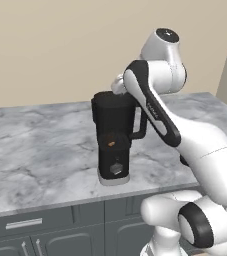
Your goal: Open the blender lid, put the tangerine in the blender, close the lid, and start the blender.
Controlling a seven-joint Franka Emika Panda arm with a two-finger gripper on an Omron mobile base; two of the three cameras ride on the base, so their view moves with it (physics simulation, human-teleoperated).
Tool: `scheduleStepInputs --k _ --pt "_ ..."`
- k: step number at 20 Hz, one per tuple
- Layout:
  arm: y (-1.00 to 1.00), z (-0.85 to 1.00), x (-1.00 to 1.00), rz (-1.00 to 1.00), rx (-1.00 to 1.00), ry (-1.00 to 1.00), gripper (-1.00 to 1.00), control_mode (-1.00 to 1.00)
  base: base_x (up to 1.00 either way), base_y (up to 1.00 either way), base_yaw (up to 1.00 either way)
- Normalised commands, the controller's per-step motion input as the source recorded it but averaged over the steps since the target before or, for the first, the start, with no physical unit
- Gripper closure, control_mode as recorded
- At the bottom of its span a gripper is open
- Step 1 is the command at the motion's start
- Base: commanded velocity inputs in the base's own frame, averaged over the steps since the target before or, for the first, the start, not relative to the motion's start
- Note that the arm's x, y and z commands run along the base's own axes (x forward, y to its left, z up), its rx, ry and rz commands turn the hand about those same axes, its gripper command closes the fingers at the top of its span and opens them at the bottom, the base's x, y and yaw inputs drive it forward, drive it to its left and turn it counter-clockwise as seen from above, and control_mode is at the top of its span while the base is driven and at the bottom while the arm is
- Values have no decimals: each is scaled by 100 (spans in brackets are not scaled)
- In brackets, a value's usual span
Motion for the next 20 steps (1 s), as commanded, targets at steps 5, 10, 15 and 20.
scheduleStepInputs --k 5,10,15,20 --pt "-100 -10 -44 -3 15 0 -100 -100 0 0 0" --pt "-100 -43 -32 -9 16 0 -100 -100 0 0 0" --pt "-100 -61 -2 -15 9 7 -100 -100 0 0 0" --pt "-100 -75 0 -18 2 19 -100 -100 0 0 0"
